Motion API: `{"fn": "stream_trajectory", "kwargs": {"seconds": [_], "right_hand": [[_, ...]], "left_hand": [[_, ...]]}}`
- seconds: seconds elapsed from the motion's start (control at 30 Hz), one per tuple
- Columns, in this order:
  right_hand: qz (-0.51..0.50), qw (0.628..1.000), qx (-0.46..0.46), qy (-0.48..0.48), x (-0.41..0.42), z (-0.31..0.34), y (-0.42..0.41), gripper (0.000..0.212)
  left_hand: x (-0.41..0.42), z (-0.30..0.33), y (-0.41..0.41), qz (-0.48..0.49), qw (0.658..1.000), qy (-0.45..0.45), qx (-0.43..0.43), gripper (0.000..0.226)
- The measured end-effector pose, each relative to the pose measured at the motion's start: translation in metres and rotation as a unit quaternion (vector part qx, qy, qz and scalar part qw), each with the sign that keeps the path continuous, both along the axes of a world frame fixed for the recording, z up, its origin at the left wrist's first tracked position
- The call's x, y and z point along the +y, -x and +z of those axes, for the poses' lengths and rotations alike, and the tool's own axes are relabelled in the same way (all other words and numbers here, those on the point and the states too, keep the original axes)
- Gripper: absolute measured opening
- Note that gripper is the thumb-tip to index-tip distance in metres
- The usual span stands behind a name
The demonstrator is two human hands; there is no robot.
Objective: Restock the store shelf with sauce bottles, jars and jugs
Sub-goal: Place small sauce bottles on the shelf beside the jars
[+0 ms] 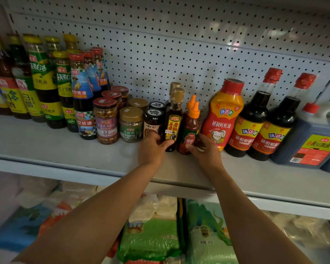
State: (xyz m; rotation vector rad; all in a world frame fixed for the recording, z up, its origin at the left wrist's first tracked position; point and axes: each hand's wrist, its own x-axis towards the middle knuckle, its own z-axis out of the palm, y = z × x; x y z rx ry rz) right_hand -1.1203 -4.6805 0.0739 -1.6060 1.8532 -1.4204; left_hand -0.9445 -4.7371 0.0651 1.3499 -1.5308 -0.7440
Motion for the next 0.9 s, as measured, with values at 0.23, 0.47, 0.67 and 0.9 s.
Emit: {"fn": "stream_trajectory", "kwargs": {"seconds": [0.23, 0.47, 0.67, 0.9], "right_hand": [[-0.036, 0.999, -0.032, -0.007, -0.003, -0.003, -0.003, 0.050], [-0.071, 0.997, -0.001, -0.012, -0.011, -0.005, -0.006, 0.045], [-0.111, 0.993, 0.034, -0.024, -0.015, -0.006, -0.008, 0.042], [-0.137, 0.988, 0.057, -0.034, -0.015, -0.003, -0.012, 0.048]], "left_hand": [[-0.004, 0.001, 0.003, 0.028, 0.998, -0.019, -0.049, 0.033], [-0.006, 0.005, 0.008, 0.043, 0.995, -0.024, -0.082, 0.035], [-0.005, 0.005, 0.010, 0.051, 0.995, -0.023, -0.087, 0.036], [-0.004, 0.005, 0.011, 0.054, 0.994, -0.020, -0.088, 0.037]]}}
